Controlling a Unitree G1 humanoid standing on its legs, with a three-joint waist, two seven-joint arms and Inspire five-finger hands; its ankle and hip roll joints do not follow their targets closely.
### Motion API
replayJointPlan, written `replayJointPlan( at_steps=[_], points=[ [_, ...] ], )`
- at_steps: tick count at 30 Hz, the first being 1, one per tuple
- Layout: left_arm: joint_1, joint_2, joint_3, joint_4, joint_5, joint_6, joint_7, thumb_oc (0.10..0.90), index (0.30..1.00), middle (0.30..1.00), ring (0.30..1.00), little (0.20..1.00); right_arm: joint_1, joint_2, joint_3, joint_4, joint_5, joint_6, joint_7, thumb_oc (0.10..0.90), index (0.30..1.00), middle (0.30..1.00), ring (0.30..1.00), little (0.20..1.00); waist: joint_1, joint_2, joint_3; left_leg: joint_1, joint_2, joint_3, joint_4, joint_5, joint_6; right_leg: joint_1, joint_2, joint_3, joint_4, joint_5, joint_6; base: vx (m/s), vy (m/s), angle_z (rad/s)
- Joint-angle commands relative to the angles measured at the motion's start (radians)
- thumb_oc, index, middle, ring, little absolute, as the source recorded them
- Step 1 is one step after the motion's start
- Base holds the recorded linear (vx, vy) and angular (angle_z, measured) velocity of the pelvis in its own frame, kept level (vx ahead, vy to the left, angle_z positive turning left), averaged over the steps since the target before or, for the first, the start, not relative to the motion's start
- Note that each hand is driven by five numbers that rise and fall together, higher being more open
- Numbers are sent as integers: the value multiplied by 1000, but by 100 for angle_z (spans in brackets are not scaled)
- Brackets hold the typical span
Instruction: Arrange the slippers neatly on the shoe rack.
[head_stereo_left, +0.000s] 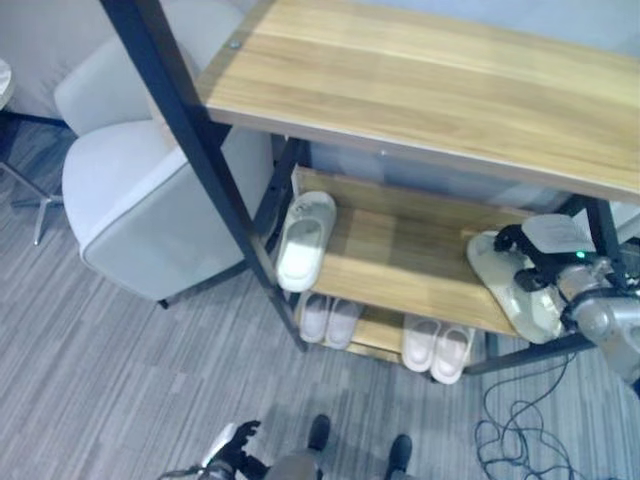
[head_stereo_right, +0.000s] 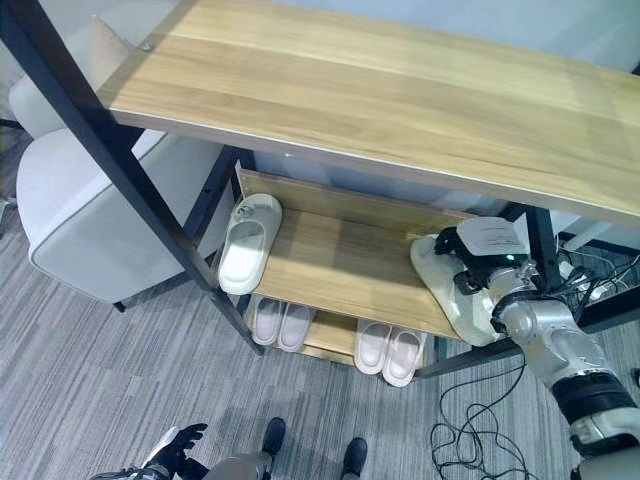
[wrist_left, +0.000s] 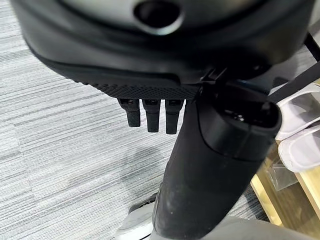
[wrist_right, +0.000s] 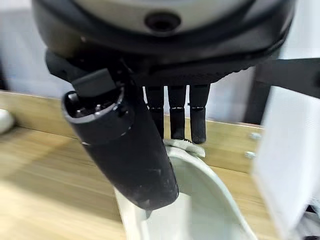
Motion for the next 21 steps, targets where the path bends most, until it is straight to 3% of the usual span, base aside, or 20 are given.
replayJointPlan(
  at_steps=[1, 5, 10, 21],
  points=[
    [-16, -11, 27, 56, 14, -25, 21, 800, 900, 900, 900, 900, 21, -41, -99, -66, 113, -28, -35, 400, 300, 300, 300, 300, -1, 12, -66, 55, 11, -60, -17, -106, -16, 44, -25, 21, 148, -130, 68, 0, 0, 0],
    [-22, -6, 48, 76, 20, -23, 21, 800, 900, 900, 900, 900, 96, 4, -177, -197, 216, -85, -25, 400, 300, 300, 300, 300, -12, 12, -70, 73, 14, -54, -26, -109, -13, 50, -25, 24, 147, -129, 69, 13, 29, -6],
    [-28, -5, 63, 89, 26, -26, 20, 800, 900, 900, 900, 900, 110, 11, -187, -320, 215, -122, -15, 400, 300, 300, 300, 300, -13, 8, -76, 87, 14, -53, -36, -109, -11, 56, -27, 23, 147, -127, 71, 7, 30, -8],
    [-43, -10, 50, 123, 18, -20, 51, 800, 900, 900, 900, 900, -184, 150, 32, -291, 181, -96, -57, 400, 300, 300, 300, 300, 34, -14, -66, 78, 4, -62, -41, -103, -5, 59, -32, 11, 132, -107, 73, -2, 30, 3]
  ],
)
